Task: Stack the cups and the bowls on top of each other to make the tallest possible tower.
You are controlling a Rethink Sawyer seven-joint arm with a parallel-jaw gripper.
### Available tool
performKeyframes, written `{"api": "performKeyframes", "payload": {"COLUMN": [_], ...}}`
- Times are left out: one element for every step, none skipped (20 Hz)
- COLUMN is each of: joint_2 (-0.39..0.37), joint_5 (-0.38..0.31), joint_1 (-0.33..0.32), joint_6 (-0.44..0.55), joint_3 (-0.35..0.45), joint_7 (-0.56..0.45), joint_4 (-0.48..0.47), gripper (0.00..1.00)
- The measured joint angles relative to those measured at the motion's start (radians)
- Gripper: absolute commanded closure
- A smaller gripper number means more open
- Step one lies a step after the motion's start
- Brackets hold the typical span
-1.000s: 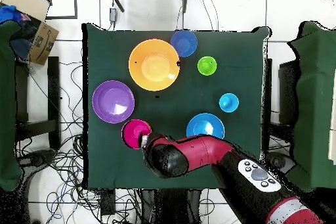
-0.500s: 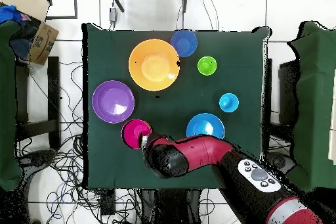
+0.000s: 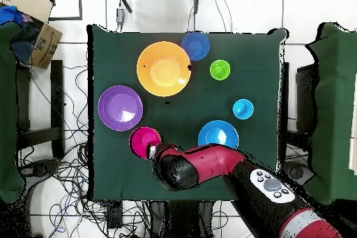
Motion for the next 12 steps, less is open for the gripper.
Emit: {"api": "performKeyframes", "payload": {"joint_2": [0.0, 0.0, 0.0, 0.0, 0.001, 0.0, 0.0, -0.001, -0.001, -0.002, -0.002, -0.001], "joint_5": [0.0, 0.0, 0.0, -0.002, -0.007, -0.009, -0.011, -0.012, -0.012, -0.012, -0.012, -0.012], "joint_1": [0.002, 0.006, 0.01, 0.015, 0.025, 0.03, 0.034, 0.039, 0.041, 0.048, 0.052, 0.053], "joint_6": [0.0, 0.0, 0.0, -0.001, -0.004, -0.006, -0.009, -0.011, -0.013, -0.021, -0.031, -0.04], "joint_3": [-0.003, -0.009, -0.016, -0.023, -0.036, -0.04, -0.045, -0.049, -0.05, -0.054, -0.057, -0.06], "joint_7": [0.0, 0.0, 0.0, 0.0, 0.0, 0.0, 0.0, 0.0, 0.0, 0.0, 0.0, 0.0], "joint_4": [0.0, 0.0, 0.0, 0.0, 0.0, 0.0, 0.0, 0.0, 0.0, 0.0, 0.0, 0.0], "gripper": [0.0, 0.0, 0.0, 0.0, 0.0, 0.0, 0.0, 0.0, 0.0, 0.0, 0.0, 0.0]}}
